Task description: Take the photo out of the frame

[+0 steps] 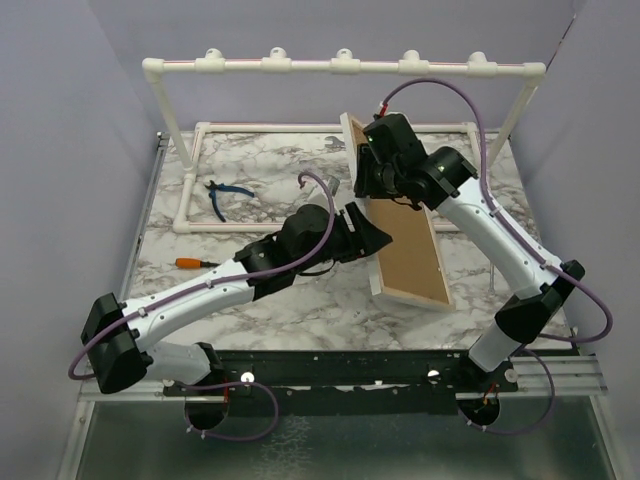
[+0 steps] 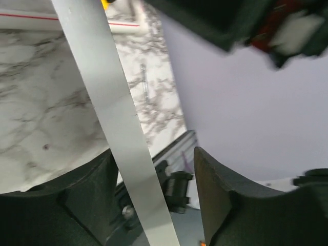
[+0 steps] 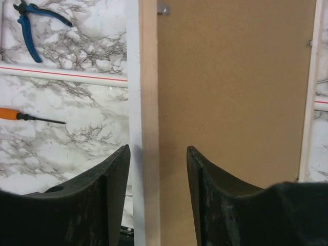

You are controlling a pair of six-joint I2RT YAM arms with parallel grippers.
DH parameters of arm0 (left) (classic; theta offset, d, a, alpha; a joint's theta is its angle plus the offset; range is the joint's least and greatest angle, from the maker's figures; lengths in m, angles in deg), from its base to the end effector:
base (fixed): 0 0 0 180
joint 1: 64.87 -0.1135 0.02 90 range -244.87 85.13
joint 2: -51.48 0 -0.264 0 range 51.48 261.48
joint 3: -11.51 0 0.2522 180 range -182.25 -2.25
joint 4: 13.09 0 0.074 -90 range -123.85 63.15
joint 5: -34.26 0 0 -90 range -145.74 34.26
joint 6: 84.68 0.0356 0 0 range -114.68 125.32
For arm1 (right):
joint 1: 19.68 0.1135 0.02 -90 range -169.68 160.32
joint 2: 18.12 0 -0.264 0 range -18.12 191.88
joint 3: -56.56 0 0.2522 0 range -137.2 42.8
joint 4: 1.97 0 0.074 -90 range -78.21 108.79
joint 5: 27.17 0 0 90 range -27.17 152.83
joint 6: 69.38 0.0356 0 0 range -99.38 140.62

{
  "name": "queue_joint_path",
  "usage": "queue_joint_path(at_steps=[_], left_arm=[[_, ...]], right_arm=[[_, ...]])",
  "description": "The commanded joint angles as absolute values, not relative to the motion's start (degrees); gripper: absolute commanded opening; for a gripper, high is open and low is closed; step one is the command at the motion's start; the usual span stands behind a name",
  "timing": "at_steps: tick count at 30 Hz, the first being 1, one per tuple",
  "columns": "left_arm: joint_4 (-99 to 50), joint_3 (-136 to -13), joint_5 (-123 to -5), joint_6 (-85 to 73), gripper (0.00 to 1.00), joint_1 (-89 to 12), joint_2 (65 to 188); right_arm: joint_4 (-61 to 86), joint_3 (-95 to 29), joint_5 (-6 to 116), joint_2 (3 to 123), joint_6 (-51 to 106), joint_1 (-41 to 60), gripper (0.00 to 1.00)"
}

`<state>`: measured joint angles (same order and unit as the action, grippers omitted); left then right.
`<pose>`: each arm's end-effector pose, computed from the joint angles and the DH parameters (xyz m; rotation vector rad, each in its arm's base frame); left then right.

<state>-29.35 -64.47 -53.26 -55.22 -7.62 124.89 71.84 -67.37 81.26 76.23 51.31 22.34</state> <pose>0.1652 -0.2540 0.3519 -0.0938 2.0507 -1.3578 0.2576 0.2169 0.4261 -0.0704 2.3085 0.2755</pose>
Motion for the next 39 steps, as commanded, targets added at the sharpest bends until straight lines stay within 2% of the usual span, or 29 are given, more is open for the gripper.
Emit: queue_joint_path(at_steps=[1,9,14,21,23,25,28,30,33,39], left_arm=[[-29.4,-60.21,-49.07,-54.83,0.56,-7.74,120.13],[-27.11,-45.67,-45.66,-57.77,0.39,-9.72,110.16],[-17.35,-34.55,-47.56,-57.13,0.26,-11.59,105.93],[-15.82,-25.74,-44.89,-57.39,0.26,-13.19,103.01],[-17.18,-24.75,-43.72,-56.83,0.3,-13.54,102.56],[-16.91,-24.05,-43.71,-55.81,0.38,-13.7,103.11],[-15.77,-24.2,-44.97,-54.51,0.58,-13.67,106.35],[-14.28,-24.54,-46.28,-54.11,0.66,-13.65,109.39],[-11.77,-25.26,-46.82,-53.99,0.7,-13.56,114.3],[-8.6,-28.75,-46.46,-52.79,0.72,-13.49,123.46]], right_arm=[[66.66,-64.56,79.46,72.21,52.17,22.41,0.54],[59.6,-56.32,81.28,65.15,52.56,22.42,0.58],[53.62,-47.08,83.14,59.09,53.42,22.33,0.58],[48.59,-31.04,84.13,49.5,55.13,22.33,0.58],[49.29,-27.81,85.83,48.21,55.39,22.29,0.58],[50.29,-25.07,87.04,47.6,55.83,20.91,0.58],[47.61,-19.32,75.49,46.8,54.23,13.02,0.58],[44.06,-14.8,66.89,45.7,53.34,5.8,0.58],[39.18,-9.84,59.25,44.29,51.85,-2.26,0.57],[35.97,-6.32,54.78,45.6,49.27,-13.57,0.57]])
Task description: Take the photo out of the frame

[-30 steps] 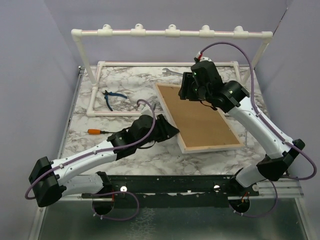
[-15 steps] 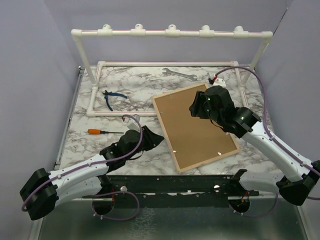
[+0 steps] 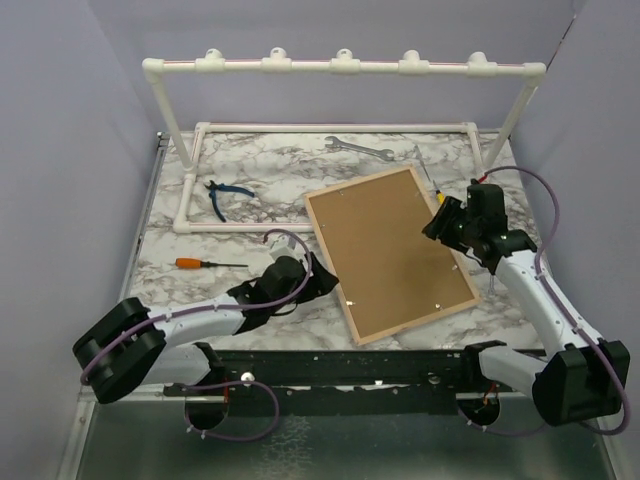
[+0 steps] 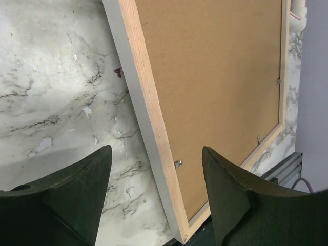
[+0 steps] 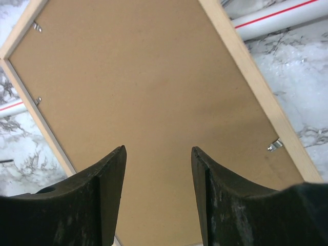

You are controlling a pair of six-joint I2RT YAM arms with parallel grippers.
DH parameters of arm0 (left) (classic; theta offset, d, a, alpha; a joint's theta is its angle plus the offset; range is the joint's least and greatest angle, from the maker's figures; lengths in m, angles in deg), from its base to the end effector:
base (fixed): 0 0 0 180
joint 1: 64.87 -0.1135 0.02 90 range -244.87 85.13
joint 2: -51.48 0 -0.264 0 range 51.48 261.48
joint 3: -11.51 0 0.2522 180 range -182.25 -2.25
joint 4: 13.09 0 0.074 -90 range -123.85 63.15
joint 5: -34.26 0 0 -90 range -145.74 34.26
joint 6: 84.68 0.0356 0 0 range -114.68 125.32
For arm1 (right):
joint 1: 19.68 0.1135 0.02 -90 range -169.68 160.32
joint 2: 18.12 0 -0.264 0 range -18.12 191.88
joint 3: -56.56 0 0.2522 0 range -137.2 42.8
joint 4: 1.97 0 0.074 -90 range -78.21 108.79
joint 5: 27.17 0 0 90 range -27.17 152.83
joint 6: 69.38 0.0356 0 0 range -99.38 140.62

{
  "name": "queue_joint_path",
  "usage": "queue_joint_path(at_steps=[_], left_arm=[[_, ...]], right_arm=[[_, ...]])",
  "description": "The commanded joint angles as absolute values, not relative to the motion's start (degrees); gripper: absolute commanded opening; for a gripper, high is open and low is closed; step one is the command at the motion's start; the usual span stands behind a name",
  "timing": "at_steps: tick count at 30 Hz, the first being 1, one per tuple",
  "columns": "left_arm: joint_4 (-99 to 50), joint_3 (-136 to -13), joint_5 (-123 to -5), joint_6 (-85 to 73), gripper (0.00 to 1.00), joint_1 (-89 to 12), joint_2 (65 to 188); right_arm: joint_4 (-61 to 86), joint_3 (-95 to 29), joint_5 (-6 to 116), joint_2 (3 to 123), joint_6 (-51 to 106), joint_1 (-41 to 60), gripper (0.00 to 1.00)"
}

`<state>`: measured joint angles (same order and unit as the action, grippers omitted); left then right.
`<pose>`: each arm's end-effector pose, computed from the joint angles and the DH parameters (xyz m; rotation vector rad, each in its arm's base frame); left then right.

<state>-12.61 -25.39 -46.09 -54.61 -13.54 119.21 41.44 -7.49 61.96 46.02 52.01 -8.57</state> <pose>0.1488 -0.1764 0.1734 -0.2773 2.2356 -0.9575 0.2320 0.0461 0.2752 0.4083 2.3269 0.3846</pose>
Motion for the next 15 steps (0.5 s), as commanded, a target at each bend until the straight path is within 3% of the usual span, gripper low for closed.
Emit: queue_joint_path(at_steps=[1,15], left_arm=[[-8.44,-29.24,-46.18,-52.76,0.72,-13.5,124.63],[-5.45,-31.94,-44.87,-52.45,0.61,-15.02,134.71]], right_arm=[[35.07,-5.81,55.02,45.73,49.19,-14.86,0.57],[29.55,-1.01,58.38,45.52,49.89,-17.91,0.56]])
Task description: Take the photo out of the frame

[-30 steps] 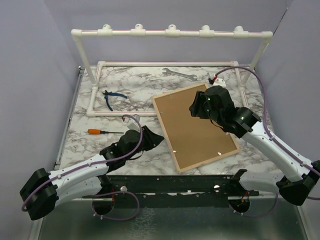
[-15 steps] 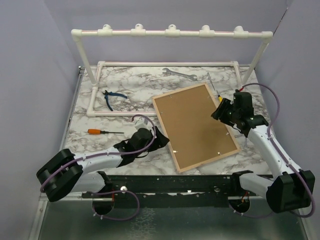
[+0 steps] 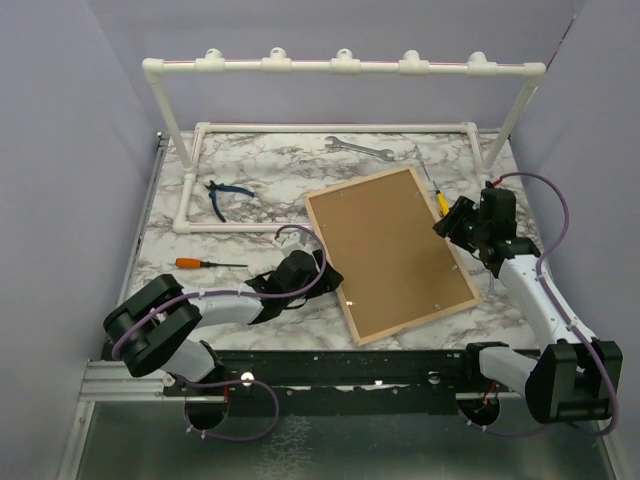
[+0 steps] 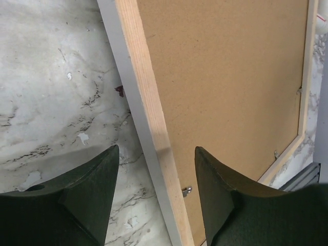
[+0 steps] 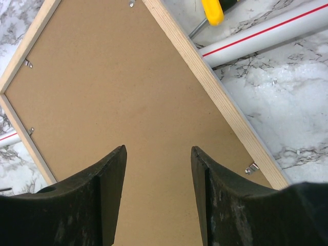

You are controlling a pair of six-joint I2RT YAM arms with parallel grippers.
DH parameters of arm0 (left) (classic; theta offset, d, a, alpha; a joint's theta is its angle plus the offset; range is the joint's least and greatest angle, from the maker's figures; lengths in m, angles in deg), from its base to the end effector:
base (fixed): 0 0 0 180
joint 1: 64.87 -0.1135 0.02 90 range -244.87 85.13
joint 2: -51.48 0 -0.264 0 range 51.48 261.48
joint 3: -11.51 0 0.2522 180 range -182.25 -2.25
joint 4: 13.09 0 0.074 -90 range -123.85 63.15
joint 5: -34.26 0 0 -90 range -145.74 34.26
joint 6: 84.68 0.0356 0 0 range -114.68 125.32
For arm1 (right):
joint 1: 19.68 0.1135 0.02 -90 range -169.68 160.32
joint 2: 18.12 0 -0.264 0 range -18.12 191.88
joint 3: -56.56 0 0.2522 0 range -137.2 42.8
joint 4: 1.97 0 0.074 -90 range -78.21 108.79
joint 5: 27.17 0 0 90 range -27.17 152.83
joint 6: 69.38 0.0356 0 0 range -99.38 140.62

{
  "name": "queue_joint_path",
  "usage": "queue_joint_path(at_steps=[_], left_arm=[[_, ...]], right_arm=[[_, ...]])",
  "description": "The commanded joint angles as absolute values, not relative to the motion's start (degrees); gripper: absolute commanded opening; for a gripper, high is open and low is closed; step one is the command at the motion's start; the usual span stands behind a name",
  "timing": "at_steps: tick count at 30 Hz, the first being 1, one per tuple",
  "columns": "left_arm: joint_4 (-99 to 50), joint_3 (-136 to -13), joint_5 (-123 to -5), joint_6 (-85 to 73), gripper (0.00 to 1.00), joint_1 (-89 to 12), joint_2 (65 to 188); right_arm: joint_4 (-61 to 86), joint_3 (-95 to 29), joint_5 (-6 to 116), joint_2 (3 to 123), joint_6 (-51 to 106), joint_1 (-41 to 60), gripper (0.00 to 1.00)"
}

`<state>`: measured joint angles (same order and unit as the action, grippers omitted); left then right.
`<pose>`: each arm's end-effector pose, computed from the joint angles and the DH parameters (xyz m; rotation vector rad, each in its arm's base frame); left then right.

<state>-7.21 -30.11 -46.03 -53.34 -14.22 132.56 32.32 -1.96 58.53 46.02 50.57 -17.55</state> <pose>0.1725 -0.2009 0.1537 -0.2644 2.2800 -0.8906 0.2396 0.0116 0.2561 0.5123 2.2357 0.3788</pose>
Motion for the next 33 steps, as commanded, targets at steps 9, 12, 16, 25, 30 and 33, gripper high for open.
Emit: queue_joint_path(at_steps=[9,12,16,25,30,33], left_arm=[[-6.63,-33.16,-46.21,-50.38,0.47,-18.59,138.14],[-8.63,-33.43,-46.87,-48.48,0.37,-21.39,137.66],[-12.96,-34.01,-45.79,-44.99,0.32,-25.17,135.41],[-19.13,-35.86,-47.2,-38.75,0.32,-33.43,132.27],[-20.43,-35.9,-48.26,-37.09,0.4,-34.02,129.45],[-21.79,-35.92,-48.58,-36.0,0.47,-34.02,127.56]], right_arm=[[28.23,1.21,58.8,42.34,48.43,-17.86,0.56],[28.8,1.52,58.46,41.8,48.03,-17.84,0.56],[28.75,2.24,57.57,40.83,47.58,-17.86,0.56],[28.09,2.47,53.22,44.1,44.66,-17.91,0.59],[26.94,2.91,47.15,47.67,43.05,-17.83,0.62],[25.63,3.58,45.37,49.55,43.23,-17.84,0.61]])
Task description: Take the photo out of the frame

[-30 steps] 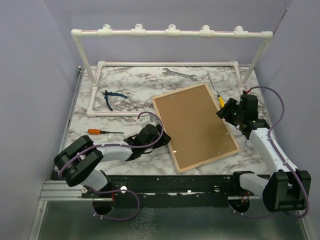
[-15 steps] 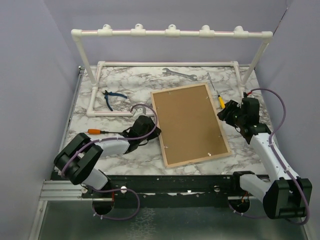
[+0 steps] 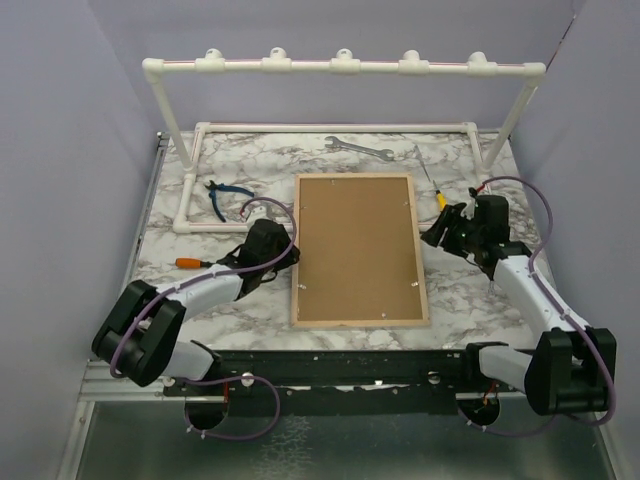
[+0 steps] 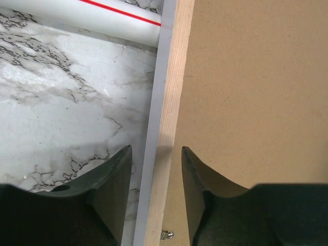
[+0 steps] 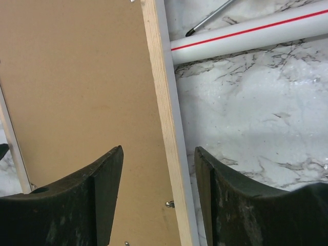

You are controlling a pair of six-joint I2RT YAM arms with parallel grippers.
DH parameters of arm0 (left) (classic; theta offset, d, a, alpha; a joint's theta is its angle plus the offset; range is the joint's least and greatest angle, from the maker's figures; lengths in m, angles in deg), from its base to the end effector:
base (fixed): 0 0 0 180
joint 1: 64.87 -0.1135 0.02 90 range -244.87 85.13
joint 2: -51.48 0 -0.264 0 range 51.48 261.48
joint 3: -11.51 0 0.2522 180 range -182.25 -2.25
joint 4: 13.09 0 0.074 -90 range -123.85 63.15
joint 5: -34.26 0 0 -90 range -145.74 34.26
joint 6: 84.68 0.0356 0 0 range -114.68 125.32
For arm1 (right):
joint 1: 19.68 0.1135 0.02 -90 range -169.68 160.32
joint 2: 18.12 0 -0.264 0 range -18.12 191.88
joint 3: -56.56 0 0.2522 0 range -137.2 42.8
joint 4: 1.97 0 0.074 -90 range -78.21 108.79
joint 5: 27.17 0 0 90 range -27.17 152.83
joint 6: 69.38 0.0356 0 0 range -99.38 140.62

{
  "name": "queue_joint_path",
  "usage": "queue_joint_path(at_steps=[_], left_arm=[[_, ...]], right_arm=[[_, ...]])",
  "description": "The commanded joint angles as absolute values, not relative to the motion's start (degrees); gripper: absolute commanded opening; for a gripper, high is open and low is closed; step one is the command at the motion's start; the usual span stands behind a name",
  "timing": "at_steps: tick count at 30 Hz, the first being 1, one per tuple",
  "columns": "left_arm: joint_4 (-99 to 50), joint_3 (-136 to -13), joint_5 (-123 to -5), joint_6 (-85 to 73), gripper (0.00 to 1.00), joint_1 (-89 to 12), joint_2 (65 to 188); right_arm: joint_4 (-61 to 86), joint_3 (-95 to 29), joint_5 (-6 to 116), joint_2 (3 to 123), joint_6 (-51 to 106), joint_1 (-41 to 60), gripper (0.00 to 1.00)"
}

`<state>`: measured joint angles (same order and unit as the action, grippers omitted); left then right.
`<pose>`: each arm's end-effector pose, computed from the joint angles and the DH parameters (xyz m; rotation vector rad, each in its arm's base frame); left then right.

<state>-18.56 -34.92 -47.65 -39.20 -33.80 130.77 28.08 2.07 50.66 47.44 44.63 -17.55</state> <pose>0.2326 -0.1343 0.1683 -0.3460 2.2651 -0.5515 0.2398 0.0164 0.2339 0.3289 2.2920 0.4779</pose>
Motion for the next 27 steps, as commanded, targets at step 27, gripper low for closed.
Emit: queue_joint_path(at_steps=[27], left_arm=[[-32.94,-34.34,-42.85,-36.41,0.72,-34.89,113.48]], right_arm=[[18.42,1.66,58.46,46.88,43.93,-17.84,0.57]])
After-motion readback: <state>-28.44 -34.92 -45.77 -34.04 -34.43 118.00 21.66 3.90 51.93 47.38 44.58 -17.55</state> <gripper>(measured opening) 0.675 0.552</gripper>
